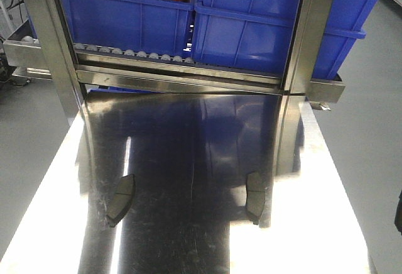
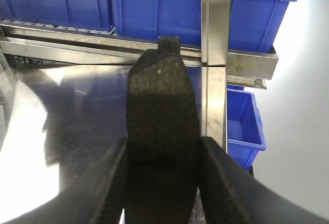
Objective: Move and align brake pads A on conveyor
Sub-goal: 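Turn the base away from the table holding both brake pads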
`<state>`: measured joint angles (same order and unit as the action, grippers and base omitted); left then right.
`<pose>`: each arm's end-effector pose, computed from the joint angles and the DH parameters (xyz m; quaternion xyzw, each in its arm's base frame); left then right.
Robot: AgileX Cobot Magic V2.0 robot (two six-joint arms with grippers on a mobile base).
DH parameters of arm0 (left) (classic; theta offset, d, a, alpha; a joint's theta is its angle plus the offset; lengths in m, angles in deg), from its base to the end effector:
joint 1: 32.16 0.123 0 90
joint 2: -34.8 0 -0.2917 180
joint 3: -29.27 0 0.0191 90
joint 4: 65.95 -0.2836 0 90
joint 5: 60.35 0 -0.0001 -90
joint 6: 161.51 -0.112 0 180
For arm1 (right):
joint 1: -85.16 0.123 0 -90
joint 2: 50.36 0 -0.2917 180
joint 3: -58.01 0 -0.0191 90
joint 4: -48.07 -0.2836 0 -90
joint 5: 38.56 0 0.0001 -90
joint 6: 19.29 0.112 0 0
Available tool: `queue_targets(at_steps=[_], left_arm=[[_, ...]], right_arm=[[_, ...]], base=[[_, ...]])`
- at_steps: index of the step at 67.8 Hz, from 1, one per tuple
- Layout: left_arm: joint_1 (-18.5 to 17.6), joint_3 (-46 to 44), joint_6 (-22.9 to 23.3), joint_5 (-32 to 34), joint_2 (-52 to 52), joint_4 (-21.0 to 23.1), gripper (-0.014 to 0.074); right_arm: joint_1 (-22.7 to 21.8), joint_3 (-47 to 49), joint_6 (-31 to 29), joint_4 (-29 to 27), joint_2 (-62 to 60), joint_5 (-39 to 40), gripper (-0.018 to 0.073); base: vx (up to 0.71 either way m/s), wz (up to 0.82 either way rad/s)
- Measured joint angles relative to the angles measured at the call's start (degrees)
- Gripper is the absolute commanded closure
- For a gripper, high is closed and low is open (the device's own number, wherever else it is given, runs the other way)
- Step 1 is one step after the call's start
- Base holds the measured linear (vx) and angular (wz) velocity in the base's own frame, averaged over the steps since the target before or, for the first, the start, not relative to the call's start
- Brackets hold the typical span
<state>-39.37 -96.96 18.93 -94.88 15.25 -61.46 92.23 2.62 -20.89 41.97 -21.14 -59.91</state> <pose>0.0964 -0.0172 0.2861 0.0347 0.8070 -0.0761 0.5846 0.1321 0.0208 0.2804 -0.0324 0.7971 0.0739 0.5984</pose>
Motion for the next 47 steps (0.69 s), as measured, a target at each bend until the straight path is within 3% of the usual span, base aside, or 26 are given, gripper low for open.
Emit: queue_targets(at_steps=[29,47], left_arm=[[0.0,0.0,0.0,0.0,0.0,0.0,0.0603],[0.0,0.0,0.0,0.0,0.0,0.0,0.0603]], right_arm=[[0.0,0.0,0.0,0.0,0.0,0.0,0.0564],[0.0,0.0,0.0,0.0,0.0,0.0,0.0564]], base=[[-0.01,0.04],[-0.06,0.52]])
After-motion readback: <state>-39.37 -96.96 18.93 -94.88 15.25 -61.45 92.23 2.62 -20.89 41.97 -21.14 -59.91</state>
